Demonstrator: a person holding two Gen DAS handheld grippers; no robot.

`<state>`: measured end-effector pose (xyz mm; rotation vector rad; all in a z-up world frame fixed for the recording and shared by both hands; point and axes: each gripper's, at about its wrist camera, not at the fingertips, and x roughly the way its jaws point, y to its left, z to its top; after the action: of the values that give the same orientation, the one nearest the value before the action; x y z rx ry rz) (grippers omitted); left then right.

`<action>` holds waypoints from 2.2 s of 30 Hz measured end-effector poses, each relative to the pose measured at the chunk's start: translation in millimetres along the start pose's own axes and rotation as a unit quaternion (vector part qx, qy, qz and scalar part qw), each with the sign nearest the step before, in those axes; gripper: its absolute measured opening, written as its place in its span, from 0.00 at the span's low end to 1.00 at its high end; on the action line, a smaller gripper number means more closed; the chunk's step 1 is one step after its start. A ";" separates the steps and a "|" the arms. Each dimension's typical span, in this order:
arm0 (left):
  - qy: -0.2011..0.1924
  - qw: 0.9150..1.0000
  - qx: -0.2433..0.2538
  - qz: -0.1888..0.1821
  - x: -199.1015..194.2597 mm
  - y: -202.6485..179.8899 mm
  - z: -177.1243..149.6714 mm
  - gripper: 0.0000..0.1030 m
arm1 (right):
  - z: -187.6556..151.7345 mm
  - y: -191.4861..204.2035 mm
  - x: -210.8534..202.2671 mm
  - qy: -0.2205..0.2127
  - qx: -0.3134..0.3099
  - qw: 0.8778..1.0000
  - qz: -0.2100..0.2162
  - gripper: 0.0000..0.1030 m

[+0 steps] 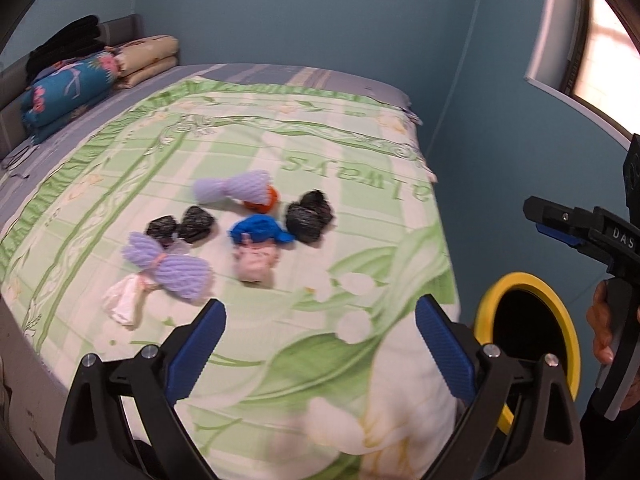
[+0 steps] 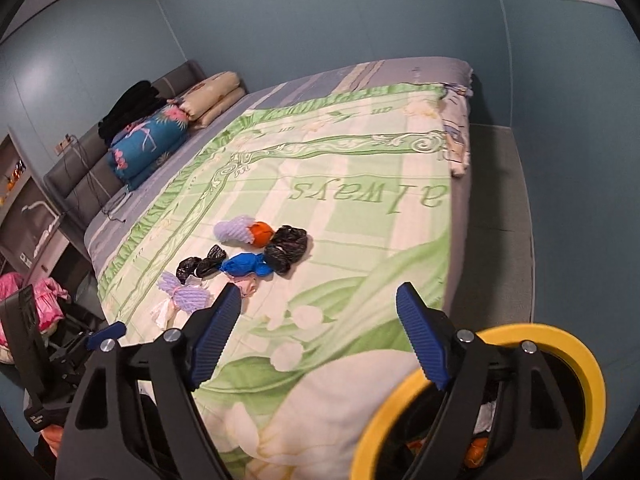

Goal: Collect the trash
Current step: 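Move both open tools back over the remaining trash on the bed, then grasp the white tissue with the left tool while the right tool grasps the black plastic bag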

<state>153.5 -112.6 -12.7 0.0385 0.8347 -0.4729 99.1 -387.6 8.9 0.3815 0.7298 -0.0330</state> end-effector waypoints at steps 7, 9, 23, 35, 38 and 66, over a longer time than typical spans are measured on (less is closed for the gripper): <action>-0.010 0.999 -0.034 0.038 1.9 55.8 5.0 0.90 | 11.1 36.1 47.0 0.026 -0.015 1.000 0.009 0.75; -0.009 0.998 -0.048 0.045 4.7 73.1 5.5 0.90 | 13.8 46.5 62.9 0.036 -0.018 0.999 0.011 0.75; 0.025 0.989 -0.113 0.087 47.4 168.5 -6.6 0.90 | 24.2 82.4 162.5 0.098 -0.041 0.994 -0.018 0.75; 0.063 0.979 -0.165 0.098 94.1 230.4 -25.2 0.90 | 29.1 80.5 252.9 0.145 -0.026 0.988 -0.052 0.74; 0.070 0.977 -0.175 0.097 103.3 239.9 -28.8 0.90 | 29.7 78.5 268.7 0.150 -0.023 0.986 -0.063 0.74; 0.110 0.976 -0.160 0.101 151.6 242.2 -29.4 0.41 | 13.9 79.3 330.4 0.197 -0.038 0.973 -0.112 0.47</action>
<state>321.2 51.7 -178.1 -0.1219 1.1049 -0.1399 368.0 -284.9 -172.3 0.2324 1.1611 -0.1443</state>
